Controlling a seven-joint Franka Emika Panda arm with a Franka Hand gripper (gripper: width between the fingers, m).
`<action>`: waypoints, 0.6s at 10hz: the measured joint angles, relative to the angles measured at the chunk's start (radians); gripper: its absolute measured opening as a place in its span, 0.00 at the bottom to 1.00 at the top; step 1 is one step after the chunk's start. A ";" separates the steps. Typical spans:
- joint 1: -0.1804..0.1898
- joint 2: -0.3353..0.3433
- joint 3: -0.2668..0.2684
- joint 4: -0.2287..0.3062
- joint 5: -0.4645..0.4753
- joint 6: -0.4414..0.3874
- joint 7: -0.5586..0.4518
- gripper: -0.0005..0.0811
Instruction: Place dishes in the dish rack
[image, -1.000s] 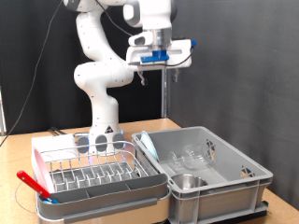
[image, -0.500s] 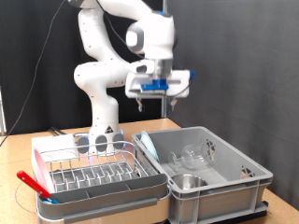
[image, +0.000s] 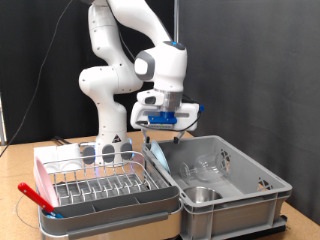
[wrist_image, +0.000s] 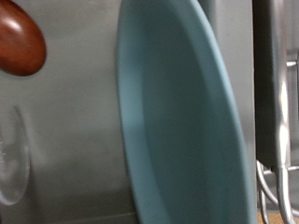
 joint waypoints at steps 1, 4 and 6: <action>-0.007 0.025 0.000 -0.004 -0.011 0.021 0.000 1.00; -0.015 0.069 -0.001 -0.006 -0.015 0.053 0.000 1.00; -0.018 0.078 -0.001 -0.006 -0.016 0.057 0.000 1.00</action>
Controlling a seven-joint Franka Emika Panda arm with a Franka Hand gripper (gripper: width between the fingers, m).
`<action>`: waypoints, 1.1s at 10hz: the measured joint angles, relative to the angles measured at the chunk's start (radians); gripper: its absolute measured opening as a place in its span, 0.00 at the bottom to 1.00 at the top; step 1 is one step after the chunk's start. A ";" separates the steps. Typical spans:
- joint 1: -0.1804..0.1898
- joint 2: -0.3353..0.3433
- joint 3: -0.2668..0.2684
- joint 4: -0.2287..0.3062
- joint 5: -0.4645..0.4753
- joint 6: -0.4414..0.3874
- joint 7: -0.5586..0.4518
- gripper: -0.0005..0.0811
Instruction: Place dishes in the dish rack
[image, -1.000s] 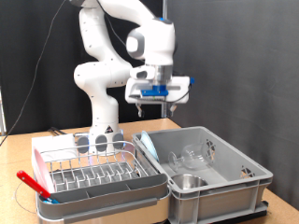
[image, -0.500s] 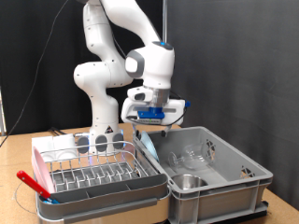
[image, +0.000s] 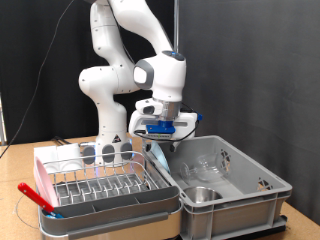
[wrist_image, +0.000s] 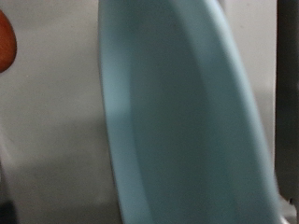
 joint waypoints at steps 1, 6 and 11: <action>-0.005 0.002 0.000 0.000 -0.003 0.000 0.001 0.85; -0.031 0.018 0.000 0.000 -0.017 0.024 0.015 0.27; -0.025 -0.012 -0.012 0.001 0.027 0.052 -0.038 0.06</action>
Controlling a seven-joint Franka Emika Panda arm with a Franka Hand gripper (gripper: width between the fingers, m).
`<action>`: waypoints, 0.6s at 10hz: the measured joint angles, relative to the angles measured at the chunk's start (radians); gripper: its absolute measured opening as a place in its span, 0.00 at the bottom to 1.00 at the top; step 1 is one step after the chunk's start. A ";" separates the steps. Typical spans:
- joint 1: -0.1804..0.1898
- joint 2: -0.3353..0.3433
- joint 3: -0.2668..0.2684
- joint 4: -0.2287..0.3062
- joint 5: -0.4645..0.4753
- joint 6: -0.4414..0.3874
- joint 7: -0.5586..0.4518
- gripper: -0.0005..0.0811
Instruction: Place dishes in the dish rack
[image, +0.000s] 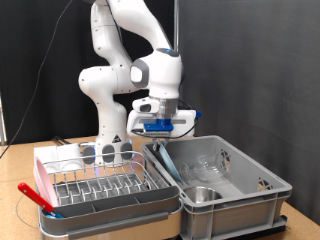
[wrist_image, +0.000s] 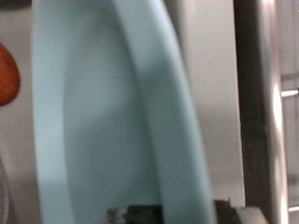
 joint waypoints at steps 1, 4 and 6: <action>0.006 -0.024 -0.005 0.002 0.024 -0.004 -0.020 0.06; 0.021 -0.140 -0.021 0.011 0.076 -0.020 -0.078 0.06; 0.019 -0.215 -0.022 0.032 0.074 -0.082 -0.083 0.06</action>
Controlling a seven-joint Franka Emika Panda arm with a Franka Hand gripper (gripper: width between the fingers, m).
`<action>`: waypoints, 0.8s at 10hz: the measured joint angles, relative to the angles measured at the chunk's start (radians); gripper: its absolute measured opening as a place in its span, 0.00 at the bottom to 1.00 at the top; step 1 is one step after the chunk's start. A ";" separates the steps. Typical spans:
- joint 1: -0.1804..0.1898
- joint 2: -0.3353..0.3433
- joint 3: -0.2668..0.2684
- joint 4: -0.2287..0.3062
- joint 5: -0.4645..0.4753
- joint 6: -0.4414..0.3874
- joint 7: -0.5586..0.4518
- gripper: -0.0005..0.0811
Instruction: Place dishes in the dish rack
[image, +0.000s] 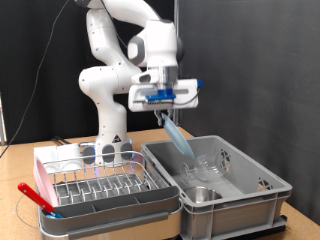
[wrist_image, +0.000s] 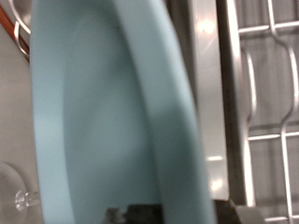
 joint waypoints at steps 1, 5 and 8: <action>-0.006 -0.035 0.000 0.015 -0.004 -0.037 0.000 0.06; -0.038 -0.086 0.015 0.038 -0.039 -0.098 -0.024 0.06; -0.046 -0.126 -0.013 0.057 -0.109 -0.119 -0.178 0.06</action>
